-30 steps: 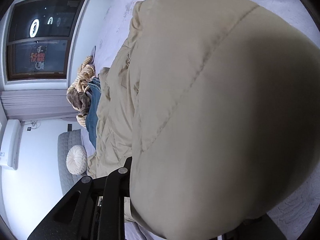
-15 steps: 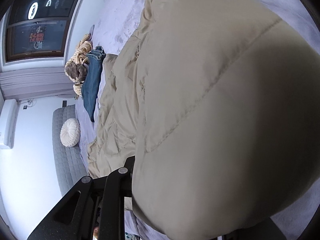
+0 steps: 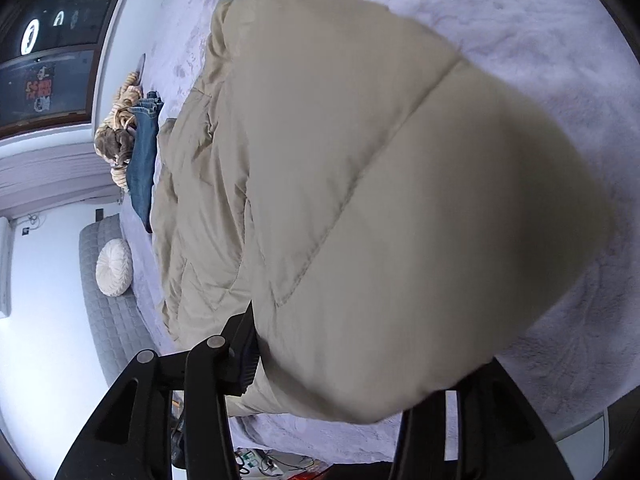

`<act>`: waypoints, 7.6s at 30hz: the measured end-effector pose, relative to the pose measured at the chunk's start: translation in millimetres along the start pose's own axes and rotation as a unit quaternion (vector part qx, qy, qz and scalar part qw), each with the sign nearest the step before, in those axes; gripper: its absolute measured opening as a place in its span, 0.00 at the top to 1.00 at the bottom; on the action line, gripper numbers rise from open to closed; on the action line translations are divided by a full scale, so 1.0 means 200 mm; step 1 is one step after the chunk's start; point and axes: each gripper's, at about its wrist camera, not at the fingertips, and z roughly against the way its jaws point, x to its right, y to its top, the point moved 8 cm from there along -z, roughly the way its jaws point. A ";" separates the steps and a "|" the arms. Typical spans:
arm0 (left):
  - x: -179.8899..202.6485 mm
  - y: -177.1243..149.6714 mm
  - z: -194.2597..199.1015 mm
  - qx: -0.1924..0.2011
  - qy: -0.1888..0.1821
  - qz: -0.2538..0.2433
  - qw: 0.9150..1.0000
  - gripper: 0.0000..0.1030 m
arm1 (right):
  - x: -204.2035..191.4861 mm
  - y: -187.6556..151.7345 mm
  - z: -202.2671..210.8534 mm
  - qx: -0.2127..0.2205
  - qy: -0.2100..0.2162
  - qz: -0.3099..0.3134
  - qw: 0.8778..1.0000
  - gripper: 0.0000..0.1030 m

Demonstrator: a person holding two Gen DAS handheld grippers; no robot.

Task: Fold large clothes

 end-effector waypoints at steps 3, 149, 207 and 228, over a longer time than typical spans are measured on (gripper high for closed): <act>-0.11 0.01 0.07 0.028 0.055 0.009 0.998 0.40 | 0.03 0.02 0.04 0.016 -0.023 -0.014 1.000 0.51; 1.95 -0.07 0.13 -0.241 -0.190 -0.260 0.916 0.34 | -0.27 0.08 0.05 0.022 -0.011 0.130 0.991 0.97; 2.53 -0.21 -0.81 -0.010 -0.047 -0.437 0.898 0.24 | 0.02 0.39 0.79 0.170 -0.095 0.166 0.967 0.66; 1.86 -0.34 -0.34 -0.038 -0.014 -0.308 0.951 0.24 | -0.04 0.54 0.39 0.054 -0.019 0.177 0.982 0.48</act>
